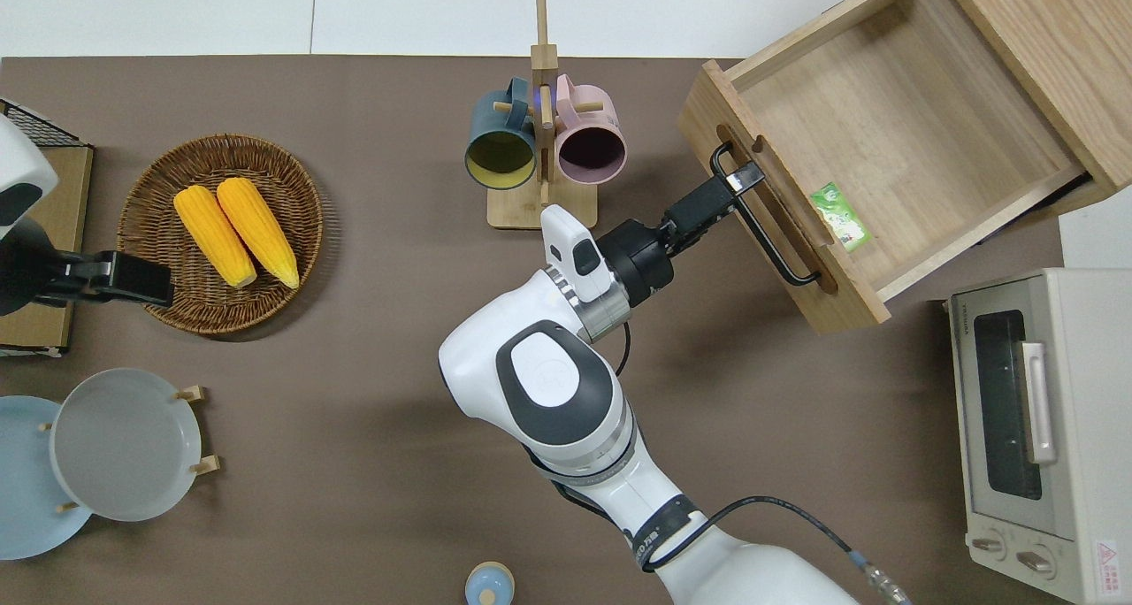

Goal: Slide drawer open with right arm

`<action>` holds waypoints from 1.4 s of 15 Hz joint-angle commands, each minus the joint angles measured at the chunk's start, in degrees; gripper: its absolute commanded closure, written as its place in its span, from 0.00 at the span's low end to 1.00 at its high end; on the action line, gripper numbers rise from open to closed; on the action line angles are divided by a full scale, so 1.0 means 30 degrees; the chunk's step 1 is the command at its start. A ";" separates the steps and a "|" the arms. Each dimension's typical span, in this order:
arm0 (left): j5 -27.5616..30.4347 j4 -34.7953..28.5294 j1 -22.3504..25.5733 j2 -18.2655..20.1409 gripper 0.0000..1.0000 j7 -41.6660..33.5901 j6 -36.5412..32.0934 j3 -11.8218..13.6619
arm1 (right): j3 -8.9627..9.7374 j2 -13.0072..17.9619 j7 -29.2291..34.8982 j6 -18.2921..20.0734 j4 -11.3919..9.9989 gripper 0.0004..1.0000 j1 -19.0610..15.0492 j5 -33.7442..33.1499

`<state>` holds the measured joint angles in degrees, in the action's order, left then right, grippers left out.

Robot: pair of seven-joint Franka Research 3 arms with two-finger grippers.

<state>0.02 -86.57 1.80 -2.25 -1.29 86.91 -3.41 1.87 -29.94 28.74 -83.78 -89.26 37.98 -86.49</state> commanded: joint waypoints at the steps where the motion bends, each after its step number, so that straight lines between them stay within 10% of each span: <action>1: -0.0328 0.0467 0.0073 -0.0217 0.01 -0.0185 -0.0375 -0.0122 | -0.0039 -0.0099 0.0353 0.0154 0.0192 0.01 0.0376 0.0325; 7: -0.0328 0.0496 0.0073 -0.0217 0.01 -0.0185 -0.0375 -0.0122 | 0.0107 -0.0331 0.0001 0.0709 0.1653 0.01 0.1957 0.1434; 12: -0.0328 0.0496 0.0073 -0.0217 0.01 -0.0185 -0.0375 -0.0122 | 0.0370 -0.0100 -0.0759 0.1412 0.5400 0.01 0.2340 0.6027; 21: -0.0328 0.0496 0.0073 -0.0217 0.01 -0.0185 -0.0375 -0.0122 | 0.0458 0.3121 -0.1931 0.1092 0.6520 0.01 -0.0350 1.4204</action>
<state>0.02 -86.57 1.80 -2.25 -1.29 86.91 -3.41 2.21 -24.02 25.48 -80.02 -69.44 41.57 -51.16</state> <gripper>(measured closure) 0.004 0.013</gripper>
